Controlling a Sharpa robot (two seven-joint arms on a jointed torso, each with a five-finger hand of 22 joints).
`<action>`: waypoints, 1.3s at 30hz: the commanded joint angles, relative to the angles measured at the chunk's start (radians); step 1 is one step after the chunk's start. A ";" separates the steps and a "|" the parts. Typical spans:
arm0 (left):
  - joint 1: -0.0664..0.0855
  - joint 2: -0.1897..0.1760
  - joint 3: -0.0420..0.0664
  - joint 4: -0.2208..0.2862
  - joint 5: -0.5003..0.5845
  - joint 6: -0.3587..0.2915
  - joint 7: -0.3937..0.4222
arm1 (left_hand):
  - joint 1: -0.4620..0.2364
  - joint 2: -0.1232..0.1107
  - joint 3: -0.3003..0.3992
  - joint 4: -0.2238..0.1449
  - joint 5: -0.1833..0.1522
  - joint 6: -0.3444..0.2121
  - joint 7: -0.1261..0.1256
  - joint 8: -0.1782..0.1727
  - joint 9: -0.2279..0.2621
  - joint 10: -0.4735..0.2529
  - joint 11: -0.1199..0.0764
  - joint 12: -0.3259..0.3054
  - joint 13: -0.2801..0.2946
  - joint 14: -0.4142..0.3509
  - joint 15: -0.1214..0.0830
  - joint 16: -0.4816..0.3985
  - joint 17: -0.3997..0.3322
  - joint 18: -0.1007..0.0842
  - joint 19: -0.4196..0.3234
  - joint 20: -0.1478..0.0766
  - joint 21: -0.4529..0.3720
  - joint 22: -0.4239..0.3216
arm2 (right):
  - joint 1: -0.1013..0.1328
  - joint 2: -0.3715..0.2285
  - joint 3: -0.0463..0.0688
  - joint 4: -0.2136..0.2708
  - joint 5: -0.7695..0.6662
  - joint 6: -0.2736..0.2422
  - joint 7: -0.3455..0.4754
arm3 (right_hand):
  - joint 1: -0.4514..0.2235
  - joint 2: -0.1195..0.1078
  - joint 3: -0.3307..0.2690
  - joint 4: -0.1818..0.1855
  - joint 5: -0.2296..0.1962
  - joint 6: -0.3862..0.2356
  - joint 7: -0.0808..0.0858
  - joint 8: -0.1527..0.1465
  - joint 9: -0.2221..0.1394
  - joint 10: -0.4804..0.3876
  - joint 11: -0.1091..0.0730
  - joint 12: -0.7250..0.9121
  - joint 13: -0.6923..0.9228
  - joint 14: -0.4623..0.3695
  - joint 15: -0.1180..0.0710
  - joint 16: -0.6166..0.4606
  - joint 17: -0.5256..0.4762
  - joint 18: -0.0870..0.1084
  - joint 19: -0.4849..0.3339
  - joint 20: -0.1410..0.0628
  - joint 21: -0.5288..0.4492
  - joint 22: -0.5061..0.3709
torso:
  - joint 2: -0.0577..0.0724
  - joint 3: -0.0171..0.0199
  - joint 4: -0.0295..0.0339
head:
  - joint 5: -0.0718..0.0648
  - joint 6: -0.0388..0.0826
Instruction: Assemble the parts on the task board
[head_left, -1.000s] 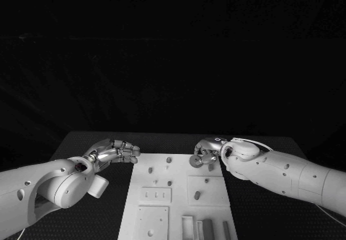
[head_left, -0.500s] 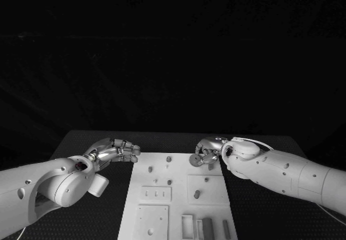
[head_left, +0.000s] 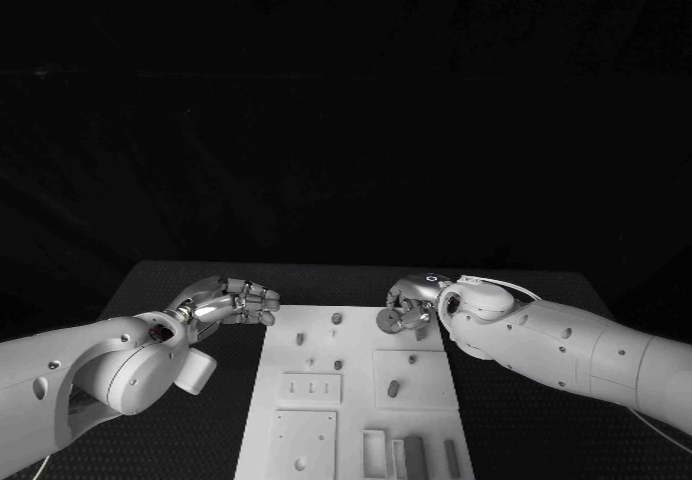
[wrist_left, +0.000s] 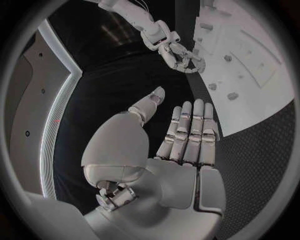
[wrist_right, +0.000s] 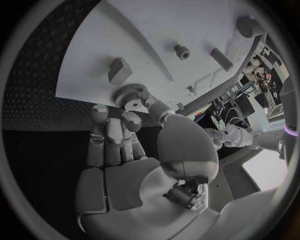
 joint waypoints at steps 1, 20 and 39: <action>0.003 0.002 0.001 0.002 -0.004 0.013 0.008 | -0.003 0.006 -0.006 0.000 0.002 0.000 -0.006 -0.007 -0.001 -0.006 0.000 -0.005 -0.001 -0.008 0.001 -0.007 0.001 -0.013 -0.004 -0.001 -0.006 -0.001 | -0.009 0.010 -0.006 -0.009 -0.022 0.008 -0.008 | -0.001 -0.001 -0.007 -0.001 0.002 0.005 0.001 0.007 0.000 -0.005 0.001 0.000 0.000 -0.001 -0.004 0.005 0.004 0.013 -0.007 0.001 0.006 0.019 | 0.001 -0.0001 0.0007 | 0.001 -0.001; 0.003 0.001 0.001 0.002 -0.004 0.013 0.006 | -0.002 0.007 -0.005 0.000 0.002 0.001 -0.006 -0.006 -0.001 -0.005 -0.001 -0.006 -0.001 -0.008 0.001 -0.007 0.002 -0.013 -0.004 -0.001 -0.006 -0.002 | -0.029 0.020 -0.010 -0.036 -0.057 0.007 -0.016 | 0.018 0.021 -0.002 -0.004 0.002 0.034 -0.009 0.022 0.007 0.001 -0.008 0.000 0.000 0.006 -0.012 0.008 0.007 0.013 -0.006 -0.001 0.008 0.019 | 0.001 0.0011 -0.0017 | 0.006 -0.011; 0.003 0.000 0.001 0.000 -0.004 0.014 0.006 | -0.002 0.007 -0.005 0.000 0.002 0.001 -0.006 -0.006 -0.001 -0.004 -0.001 -0.006 -0.001 -0.007 0.001 -0.008 0.003 -0.014 -0.004 -0.001 -0.006 -0.002 | -0.032 0.005 -0.010 -0.009 -0.060 -0.061 -0.010 | 0.028 0.014 -0.007 -0.004 0.002 0.041 -0.011 0.024 0.008 0.003 -0.010 -0.002 -0.002 0.008 -0.015 0.008 0.007 0.013 -0.007 -0.001 0.009 0.019 | 0.000 0.0011 -0.0008 | 0.004 -0.013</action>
